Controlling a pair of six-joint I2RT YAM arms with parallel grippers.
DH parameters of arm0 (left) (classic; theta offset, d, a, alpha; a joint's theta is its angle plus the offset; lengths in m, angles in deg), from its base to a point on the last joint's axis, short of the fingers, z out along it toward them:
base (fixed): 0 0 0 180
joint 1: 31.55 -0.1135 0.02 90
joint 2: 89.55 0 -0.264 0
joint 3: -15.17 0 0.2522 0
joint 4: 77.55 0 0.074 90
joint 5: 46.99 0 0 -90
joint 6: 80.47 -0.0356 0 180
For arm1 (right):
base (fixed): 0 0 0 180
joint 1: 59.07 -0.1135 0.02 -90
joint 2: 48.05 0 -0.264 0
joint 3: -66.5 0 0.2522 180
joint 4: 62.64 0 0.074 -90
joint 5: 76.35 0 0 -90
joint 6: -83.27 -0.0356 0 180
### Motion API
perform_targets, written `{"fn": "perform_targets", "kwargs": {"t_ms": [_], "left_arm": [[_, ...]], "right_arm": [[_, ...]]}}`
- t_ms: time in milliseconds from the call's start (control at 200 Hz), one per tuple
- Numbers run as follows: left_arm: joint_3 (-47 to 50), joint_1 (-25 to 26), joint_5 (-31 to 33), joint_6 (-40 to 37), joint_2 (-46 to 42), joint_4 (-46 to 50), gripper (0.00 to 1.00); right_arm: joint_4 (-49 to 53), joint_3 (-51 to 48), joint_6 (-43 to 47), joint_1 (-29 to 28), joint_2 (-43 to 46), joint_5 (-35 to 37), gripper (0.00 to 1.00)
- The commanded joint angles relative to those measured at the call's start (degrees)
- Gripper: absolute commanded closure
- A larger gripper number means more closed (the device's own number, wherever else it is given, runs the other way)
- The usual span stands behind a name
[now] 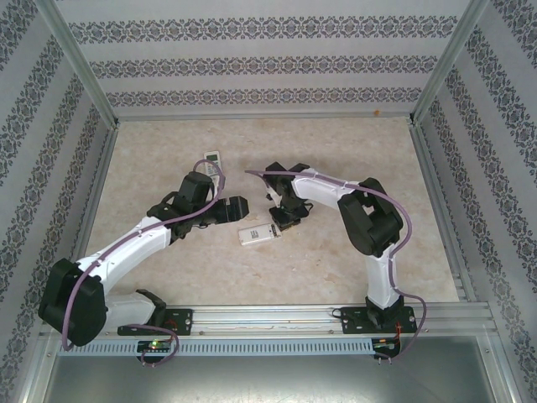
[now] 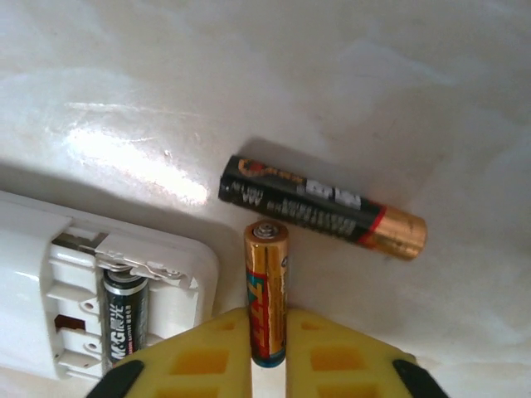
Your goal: Load the batteries into the remote control
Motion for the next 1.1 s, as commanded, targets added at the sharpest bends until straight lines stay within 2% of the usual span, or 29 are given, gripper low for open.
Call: {"fn": "perform_targets", "kwargs": {"t_ms": [0,240,959,1099], "left_arm": [[-0.65,-0.32,-0.70,0.01,0.19,-1.23,0.16],[0.27,-0.30,-0.10,0.39,-0.76,-1.37,0.16],[1.25,-0.35,-0.22,0.47,-1.93,-1.40,0.16],[1.19,-0.33,-0.27,0.37,-1.70,-1.52,0.16]], "right_arm": [[0.50,0.03,-0.06,-0.56,0.08,-1.09,0.89],[-1.56,-4.53,-4.67,-1.70,8.21,-9.47,0.88],[-2.18,-1.42,-7.02,-2.92,2.76,-4.04,0.84],[-1.91,-0.48,-6.80,-2.95,2.33,-3.98,0.78]]}}
